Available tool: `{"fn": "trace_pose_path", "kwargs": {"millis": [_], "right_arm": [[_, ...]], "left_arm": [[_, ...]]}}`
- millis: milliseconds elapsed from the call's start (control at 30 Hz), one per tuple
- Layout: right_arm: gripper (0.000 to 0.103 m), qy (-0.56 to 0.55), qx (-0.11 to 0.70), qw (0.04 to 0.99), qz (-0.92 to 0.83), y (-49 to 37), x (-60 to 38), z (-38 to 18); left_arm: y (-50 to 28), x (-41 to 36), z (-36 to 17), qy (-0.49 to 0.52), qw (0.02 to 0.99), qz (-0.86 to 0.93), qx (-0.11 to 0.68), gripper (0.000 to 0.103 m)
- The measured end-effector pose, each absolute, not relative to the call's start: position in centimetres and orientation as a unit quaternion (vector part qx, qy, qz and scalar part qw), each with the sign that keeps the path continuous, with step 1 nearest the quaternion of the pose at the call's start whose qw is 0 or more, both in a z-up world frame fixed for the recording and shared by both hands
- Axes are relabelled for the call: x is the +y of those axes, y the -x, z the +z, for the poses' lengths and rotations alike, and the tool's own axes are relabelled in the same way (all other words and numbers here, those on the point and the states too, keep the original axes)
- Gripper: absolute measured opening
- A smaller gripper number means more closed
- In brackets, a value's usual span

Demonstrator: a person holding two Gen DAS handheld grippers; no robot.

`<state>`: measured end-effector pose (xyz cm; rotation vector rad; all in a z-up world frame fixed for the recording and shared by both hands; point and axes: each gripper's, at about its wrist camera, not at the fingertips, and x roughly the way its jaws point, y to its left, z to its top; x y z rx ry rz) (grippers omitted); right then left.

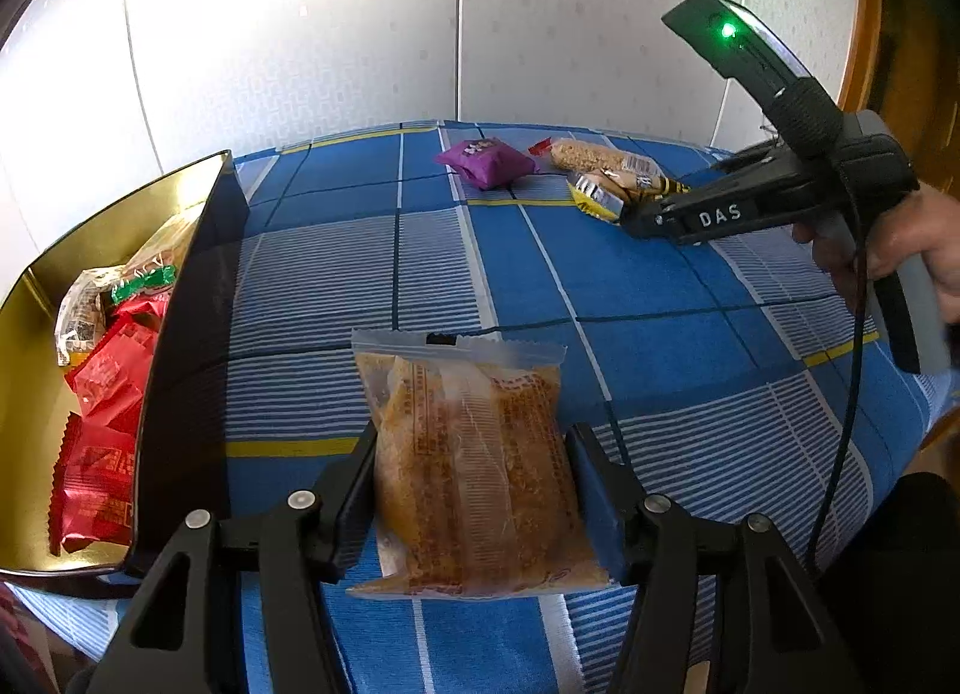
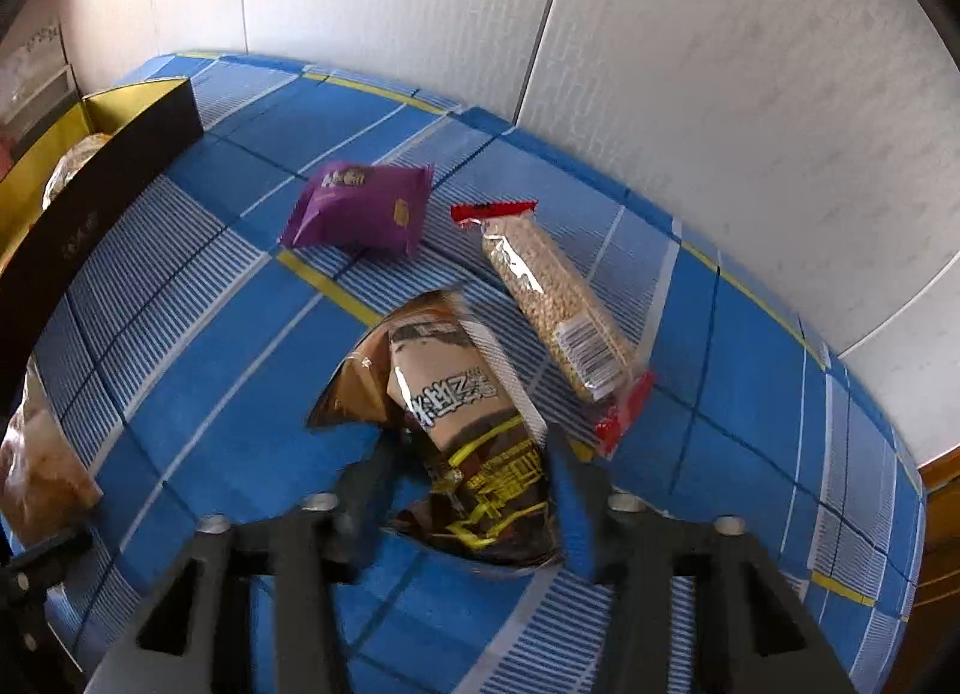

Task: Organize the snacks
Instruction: 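Carry the cake bag toward the tin while the right gripper grasps the brown printed bag, then lower the cake bag into the gold tin and open the left gripper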

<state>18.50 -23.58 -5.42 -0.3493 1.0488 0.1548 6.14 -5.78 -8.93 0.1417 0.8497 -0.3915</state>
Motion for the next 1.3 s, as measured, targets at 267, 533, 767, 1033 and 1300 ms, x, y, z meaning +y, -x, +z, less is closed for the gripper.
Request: {"fn": "trace_pose_path", "kwargs": {"millis": [267, 533, 767, 1033, 1300], "right_arm": [[0.039, 0.075, 0.478, 0.872, 0.075, -13.8, -22.5, -5.0], [0.04, 0.057, 0.441, 0.894, 0.052, -9.9, -21.1, -5.5], [0.042, 0.077, 0.405, 0.91, 0.049, -8.6, -20.5, -6.5], [0.042, 0.08, 0.389, 0.917, 0.041, -8.1, -20.4, -6.6], [0.042, 0.078, 0.385, 0.919, 0.04, -8.0, -20.4, -6.7]], "left_arm": [[-5.9, -5.6, -9.0, -0.066, 0.894, -0.189, 0.401, 0.061], [-5.8, -5.9, -9.0, -0.073, 0.893, -0.188, 0.401, 0.061], [-6.2, -5.0, -8.4, -0.038, 0.885, -0.196, 0.42, 0.058], [-4.9, -1.2, -3.2, 0.015, 0.899, -0.198, 0.389, 0.058], [-8.4, 10.6, -0.7, 0.149, 0.895, -0.095, 0.409, 0.058]]}}
